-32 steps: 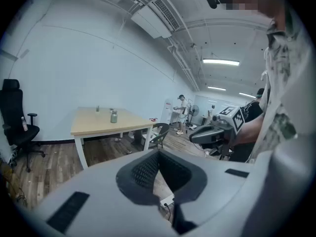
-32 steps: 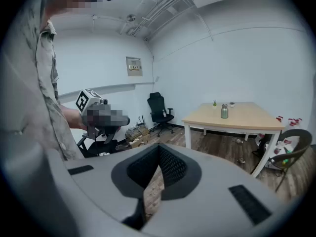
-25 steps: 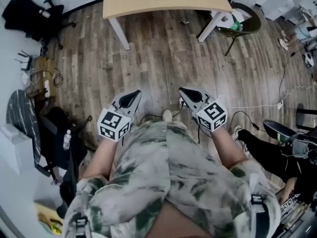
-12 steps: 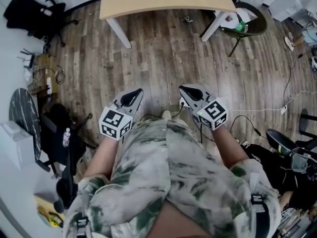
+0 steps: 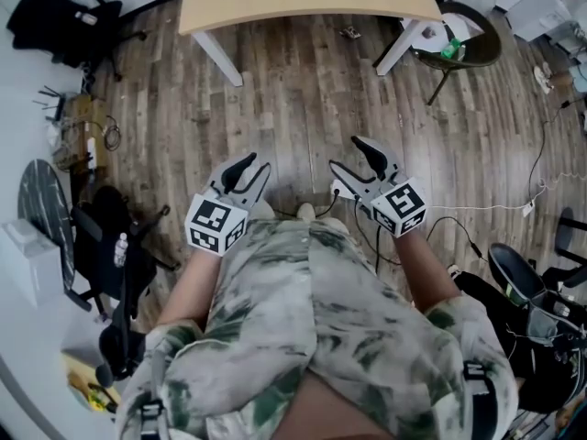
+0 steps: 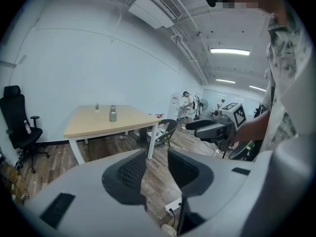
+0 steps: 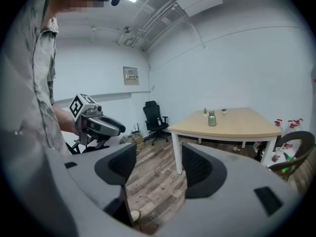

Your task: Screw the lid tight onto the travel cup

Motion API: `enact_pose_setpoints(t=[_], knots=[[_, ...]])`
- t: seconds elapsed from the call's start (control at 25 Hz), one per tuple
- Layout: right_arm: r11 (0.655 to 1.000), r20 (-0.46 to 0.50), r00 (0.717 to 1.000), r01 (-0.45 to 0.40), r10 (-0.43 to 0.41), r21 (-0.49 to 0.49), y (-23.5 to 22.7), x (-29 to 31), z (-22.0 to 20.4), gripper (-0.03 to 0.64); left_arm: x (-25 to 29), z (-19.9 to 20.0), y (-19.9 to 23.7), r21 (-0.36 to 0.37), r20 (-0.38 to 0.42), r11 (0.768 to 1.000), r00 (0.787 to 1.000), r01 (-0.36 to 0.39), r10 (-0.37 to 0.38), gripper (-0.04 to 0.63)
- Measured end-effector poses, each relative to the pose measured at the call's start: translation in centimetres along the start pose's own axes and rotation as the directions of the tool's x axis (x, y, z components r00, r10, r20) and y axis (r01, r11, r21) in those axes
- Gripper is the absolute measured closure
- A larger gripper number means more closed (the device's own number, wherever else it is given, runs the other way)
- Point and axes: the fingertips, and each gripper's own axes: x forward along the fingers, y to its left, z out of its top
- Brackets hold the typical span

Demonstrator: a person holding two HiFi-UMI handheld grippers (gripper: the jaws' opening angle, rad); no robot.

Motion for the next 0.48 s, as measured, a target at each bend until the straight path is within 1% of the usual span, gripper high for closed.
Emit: enact_pose_setpoints(t=[0.04, 0.2, 0.28, 0.4, 0.48], knots=[[1.000, 0.007, 1.000, 0.015, -0.015, 0.002, -0.6, 0.2, 0.3, 0.299, 0.2, 0.2, 0.4, -0.003, 0.000, 1.000, 1.000, -0.005, 0.005, 0.451], [0.999, 0.013, 0.999, 0.041, -0.042, 0.008, -2.3, 1.7, 1.0, 0.281, 1.1, 0.9, 2.6, -0.012, 0.004, 1.000, 1.000, -0.011, 0.011, 0.432], [0.999, 0.009, 0.999, 0.051, -0.051, 0.004, -3.3, 2.8, 1.2, 0.265, 2.1, 1.2, 3.9, -0.014, 0.008, 1.000, 1.000, -0.004, 0.004, 0.403], [0.997, -0.007, 0.997, 0.078, -0.078, 0.015, -4.9, 4.5, 1.4, 0.250, 3.7, 2.1, 6.1, -0.012, 0.020, 1.000, 1.000, 0.013, -0.013, 0.385], [0.994, -0.017, 0.994, 0.105, -0.105, 0.022, -5.7, 5.7, 1.7, 0.252, 4.5, 2.8, 7.9, -0.004, 0.024, 1.000, 0.999, 0.024, -0.024, 0.382]])
